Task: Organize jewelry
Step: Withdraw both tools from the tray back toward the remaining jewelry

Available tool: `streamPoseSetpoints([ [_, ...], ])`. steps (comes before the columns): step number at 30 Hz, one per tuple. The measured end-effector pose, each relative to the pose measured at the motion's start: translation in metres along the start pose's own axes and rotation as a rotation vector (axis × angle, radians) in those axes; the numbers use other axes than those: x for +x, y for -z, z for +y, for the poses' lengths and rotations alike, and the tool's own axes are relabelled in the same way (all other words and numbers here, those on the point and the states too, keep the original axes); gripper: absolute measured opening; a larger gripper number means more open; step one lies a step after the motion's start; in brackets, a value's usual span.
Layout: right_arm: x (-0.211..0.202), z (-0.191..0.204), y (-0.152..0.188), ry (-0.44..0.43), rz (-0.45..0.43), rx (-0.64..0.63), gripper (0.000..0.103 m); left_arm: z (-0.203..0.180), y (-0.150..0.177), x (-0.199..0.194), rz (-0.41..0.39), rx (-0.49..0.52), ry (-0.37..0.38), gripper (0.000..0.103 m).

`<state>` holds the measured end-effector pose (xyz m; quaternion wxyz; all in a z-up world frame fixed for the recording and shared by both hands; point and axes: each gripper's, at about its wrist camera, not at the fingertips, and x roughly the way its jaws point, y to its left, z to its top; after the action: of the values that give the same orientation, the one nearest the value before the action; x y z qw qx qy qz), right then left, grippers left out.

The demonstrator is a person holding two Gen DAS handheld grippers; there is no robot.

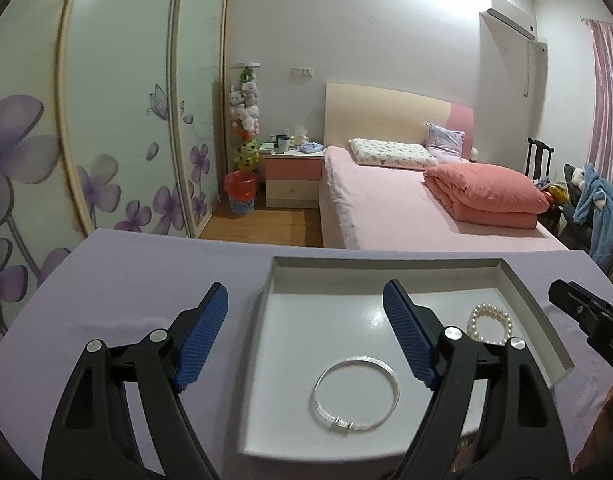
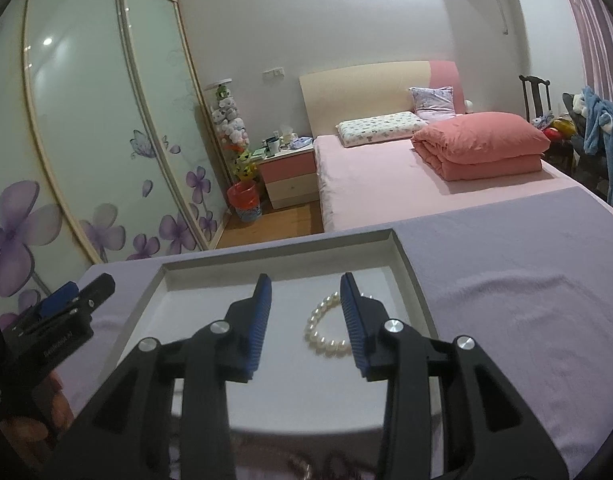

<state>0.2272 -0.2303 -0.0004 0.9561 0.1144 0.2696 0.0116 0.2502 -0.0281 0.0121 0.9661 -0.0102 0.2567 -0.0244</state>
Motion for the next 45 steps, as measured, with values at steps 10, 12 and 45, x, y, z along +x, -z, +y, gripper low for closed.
streamPoseSetpoints([
  [10, -0.055, 0.003, 0.064, -0.025, 0.144, -0.072, 0.046, 0.039, 0.046, -0.057, 0.053, 0.014, 0.005, 0.082],
  [12, -0.06, 0.003, 0.081, -0.031, 0.192, -0.09, 0.049, 0.044, 0.054, -0.064, 0.063, 0.023, -0.001, 0.083],
  [45, -0.062, 0.004, 0.134, 0.083, 0.378, -0.197, 0.065, -0.033, 0.119, -0.075, 0.277, 0.22, 0.194, 0.076],
])
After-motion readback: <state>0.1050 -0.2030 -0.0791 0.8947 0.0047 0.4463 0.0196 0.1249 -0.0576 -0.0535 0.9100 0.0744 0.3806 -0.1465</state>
